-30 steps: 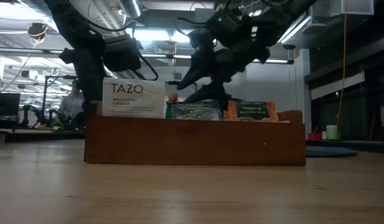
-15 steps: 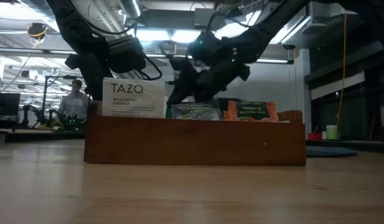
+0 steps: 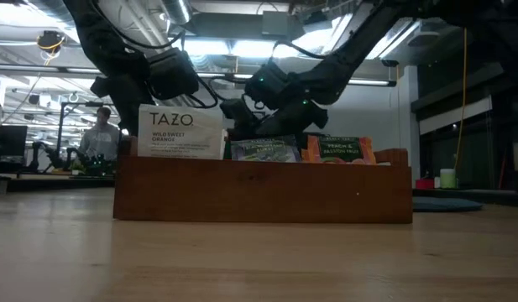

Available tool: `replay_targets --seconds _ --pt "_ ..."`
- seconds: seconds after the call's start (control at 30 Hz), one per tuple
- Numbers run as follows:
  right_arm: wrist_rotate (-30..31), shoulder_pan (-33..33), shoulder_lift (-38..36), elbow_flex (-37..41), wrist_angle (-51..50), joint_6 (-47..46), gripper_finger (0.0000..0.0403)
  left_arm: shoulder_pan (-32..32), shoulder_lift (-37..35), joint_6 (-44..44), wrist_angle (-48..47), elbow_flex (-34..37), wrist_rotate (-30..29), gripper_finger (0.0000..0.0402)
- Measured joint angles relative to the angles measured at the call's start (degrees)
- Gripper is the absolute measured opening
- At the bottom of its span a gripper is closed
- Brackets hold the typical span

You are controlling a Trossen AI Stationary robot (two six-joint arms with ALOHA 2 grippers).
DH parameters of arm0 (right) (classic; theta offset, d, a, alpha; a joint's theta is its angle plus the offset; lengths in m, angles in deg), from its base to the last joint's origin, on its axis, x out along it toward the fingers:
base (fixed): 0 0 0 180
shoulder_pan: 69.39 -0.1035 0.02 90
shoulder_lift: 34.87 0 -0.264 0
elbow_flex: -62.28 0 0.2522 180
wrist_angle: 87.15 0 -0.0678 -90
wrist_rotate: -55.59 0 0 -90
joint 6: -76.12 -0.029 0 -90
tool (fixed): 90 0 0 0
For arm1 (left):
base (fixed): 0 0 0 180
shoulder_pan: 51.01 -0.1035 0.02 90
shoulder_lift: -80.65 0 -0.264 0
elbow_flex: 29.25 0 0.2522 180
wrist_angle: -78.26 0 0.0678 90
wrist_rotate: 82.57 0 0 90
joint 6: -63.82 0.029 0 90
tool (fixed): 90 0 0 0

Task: Pick & Place Tea
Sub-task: Put the top orange tea bag into the right section of the wooden organizer

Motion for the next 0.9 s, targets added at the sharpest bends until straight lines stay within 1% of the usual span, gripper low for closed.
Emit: replay_targets --seconds 0.17,0.23,0.4,0.6,0.77,0.9 --pt "-0.1 0.1 2.0 -4.1 -0.4 0.3 0.0156 0.0 0.0 -0.1 0.4 0.0 0.2 0.0003" --pt "0.0 0.1 2.2 -4.8 -2.5 1.2 0.0156 0.0 0.0 -0.2 0.5 0.0 0.4 0.0003" --pt "2.7 0.3 2.1 -6.3 -8.3 6.0 0.0156 0.0 0.0 -0.6 -0.1 -0.1 0.4 0.0003" --pt "6.8 0.8 2.1 -6.7 -9.3 7.6 0.0156 0.0 -0.1 -0.6 -0.5 -0.1 0.6 0.0003" --pt "6.8 0.9 2.1 -6.7 -9.3 7.5 0.0156 0.0 -0.1 -0.6 -1.0 -0.2 0.6 0.0003" --pt "3.6 0.9 2.2 -6.7 -9.4 6.2 0.0155 0.0 -0.1 -0.5 -1.1 -0.2 0.3 0.0003"
